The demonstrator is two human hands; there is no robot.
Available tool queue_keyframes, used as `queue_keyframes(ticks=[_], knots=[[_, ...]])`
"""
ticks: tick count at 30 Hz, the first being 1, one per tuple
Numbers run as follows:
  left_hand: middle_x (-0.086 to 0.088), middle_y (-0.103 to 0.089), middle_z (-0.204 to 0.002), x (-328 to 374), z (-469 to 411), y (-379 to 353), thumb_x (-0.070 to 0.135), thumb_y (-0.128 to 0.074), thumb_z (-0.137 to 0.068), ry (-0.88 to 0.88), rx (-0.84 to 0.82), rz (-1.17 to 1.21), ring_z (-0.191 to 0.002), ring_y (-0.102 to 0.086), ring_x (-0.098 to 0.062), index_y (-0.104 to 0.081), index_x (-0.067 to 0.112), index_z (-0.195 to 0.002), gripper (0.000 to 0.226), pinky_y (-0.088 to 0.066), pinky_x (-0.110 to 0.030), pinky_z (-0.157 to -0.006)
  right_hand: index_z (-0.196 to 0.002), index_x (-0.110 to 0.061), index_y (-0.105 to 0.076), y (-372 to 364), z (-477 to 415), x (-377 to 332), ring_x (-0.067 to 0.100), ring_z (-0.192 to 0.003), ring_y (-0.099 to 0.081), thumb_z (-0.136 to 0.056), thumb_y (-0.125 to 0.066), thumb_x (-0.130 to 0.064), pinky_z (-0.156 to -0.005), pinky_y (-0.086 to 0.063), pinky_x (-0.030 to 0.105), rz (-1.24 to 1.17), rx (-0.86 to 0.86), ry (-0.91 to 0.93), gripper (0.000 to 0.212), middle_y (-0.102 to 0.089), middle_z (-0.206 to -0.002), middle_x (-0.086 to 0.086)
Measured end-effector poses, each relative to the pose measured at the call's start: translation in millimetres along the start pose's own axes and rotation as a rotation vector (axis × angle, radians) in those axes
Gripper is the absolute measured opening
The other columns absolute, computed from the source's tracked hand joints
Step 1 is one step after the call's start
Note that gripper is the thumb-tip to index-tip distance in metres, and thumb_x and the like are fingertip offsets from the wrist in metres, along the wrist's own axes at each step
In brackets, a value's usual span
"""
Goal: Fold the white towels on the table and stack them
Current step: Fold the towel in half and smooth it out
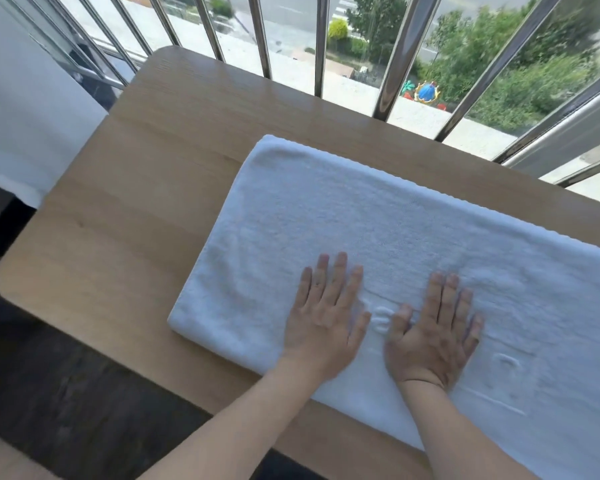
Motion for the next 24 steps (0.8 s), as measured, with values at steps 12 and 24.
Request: queue_keyframes(ticks=[12, 24], knots=[[0.004, 0.007, -0.168, -99.6, 21.9, 19.8, 0.055, -0.02, -0.101, 0.179, -0.003, -0.157, -0.154, 0.012, -0.018, -0.001, 0.029, -0.161, 0.068, 0.008, -0.04, -0.124, -0.156, -0.019, -0.029, 1.1, 0.9, -0.2, 0.028, -0.152, -0.018, -0.089, -0.026, -0.043, -0.122, -0.008, 0.052, -0.013, 0.021, -0.005, 0.07, -0.026, -0.163, 0.005], [0.004, 0.01, -0.168, -93.0, 3.5, 28.1, 0.059, -0.02, -0.101, 0.058, -0.043, -0.112, -0.153, 0.018, -0.019, -0.002, 0.034, -0.16, 0.067, 0.008, -0.043, -0.124, -0.155, -0.019, -0.032, 0.0, 1.2, 0.1, 0.027, -0.151, -0.019, -0.09, -0.029, -0.042, -0.123, -0.007, 0.05, -0.014, 0.057, -0.005, 0.069, -0.029, -0.163, 0.005]])
Point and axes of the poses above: each hand's wrist, its own z-axis away from the middle knuckle, its own y-axis out of the back of the hand, x = y × z, the point moved 2 cm from there along -z, towards the middle knuckle
